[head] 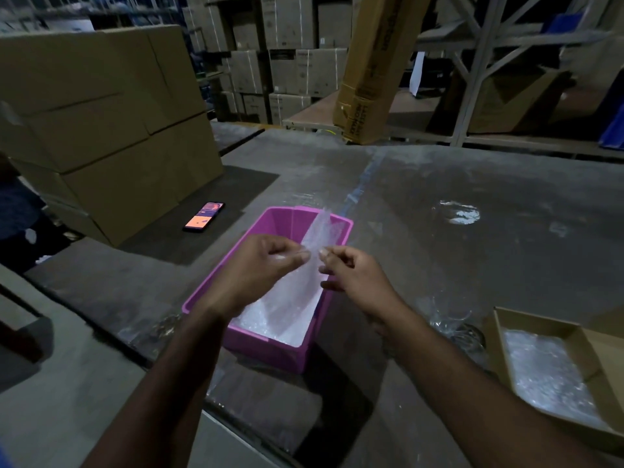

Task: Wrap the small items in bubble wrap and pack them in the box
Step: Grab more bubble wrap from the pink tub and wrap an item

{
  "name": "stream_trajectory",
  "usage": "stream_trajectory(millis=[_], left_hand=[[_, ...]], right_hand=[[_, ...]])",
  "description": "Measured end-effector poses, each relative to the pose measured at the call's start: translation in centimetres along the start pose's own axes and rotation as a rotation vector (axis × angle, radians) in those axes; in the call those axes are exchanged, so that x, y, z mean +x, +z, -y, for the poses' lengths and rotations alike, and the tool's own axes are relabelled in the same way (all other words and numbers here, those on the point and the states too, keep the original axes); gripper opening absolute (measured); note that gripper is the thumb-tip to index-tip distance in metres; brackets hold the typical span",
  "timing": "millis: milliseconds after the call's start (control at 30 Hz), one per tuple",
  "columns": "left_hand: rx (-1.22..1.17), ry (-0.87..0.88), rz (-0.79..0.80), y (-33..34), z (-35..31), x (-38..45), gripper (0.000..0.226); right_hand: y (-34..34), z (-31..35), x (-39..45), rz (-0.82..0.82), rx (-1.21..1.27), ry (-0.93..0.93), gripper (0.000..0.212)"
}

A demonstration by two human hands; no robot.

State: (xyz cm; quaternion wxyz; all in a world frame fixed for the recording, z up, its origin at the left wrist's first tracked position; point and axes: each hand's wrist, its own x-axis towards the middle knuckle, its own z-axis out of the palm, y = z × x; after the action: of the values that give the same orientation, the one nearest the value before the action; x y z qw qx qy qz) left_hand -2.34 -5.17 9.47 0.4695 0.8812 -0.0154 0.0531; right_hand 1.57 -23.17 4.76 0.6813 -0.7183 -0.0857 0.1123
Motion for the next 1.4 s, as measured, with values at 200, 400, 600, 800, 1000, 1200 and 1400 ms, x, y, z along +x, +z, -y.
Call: stream_trajectory(millis=[200, 400, 600, 800, 1000, 1200, 1400], left_hand=[[-0.279, 0.041, 0.186, 3.2, -2.4, -0.5, 0.023], [-0.564, 0.062, 0.022, 4.5, -2.9, 0.1, 0.027], [-0.523, 0.131, -0.113, 6.2, -3.3, 1.8, 0.032], [0.111, 0.257, -0.3, 5.5, -1.4, 4.7, 0.04], [0.501, -0.121, -0.428, 1.3, 6.4, 5.0, 0.033], [0.568, -0.311, -0.261, 2.3, 12.9, 3.5, 0.038], [0.657, -0.325, -0.159, 2.7, 12.1, 3.1, 0.039]], right_hand=[[-2.6, 1.4, -0.9, -0.093, 0.226, 0.039, 0.019], [-6.5, 1.0, -2.3, -0.252, 0.359, -0.005, 0.005], [-12.1, -0.1, -5.0, -0.447, 0.322, -0.054, 0.014], [-15.9, -1.0, -7.4, -0.601, 0.314, -0.013, 0.008], [-17.3, -1.5, -8.5, -0.596, 0.298, 0.001, 0.008], [-15.6, -1.2, -8.1, -0.492, 0.28, -0.014, 0.006], [-12.3, -0.8, -6.5, -0.383, 0.257, -0.067, 0.009]])
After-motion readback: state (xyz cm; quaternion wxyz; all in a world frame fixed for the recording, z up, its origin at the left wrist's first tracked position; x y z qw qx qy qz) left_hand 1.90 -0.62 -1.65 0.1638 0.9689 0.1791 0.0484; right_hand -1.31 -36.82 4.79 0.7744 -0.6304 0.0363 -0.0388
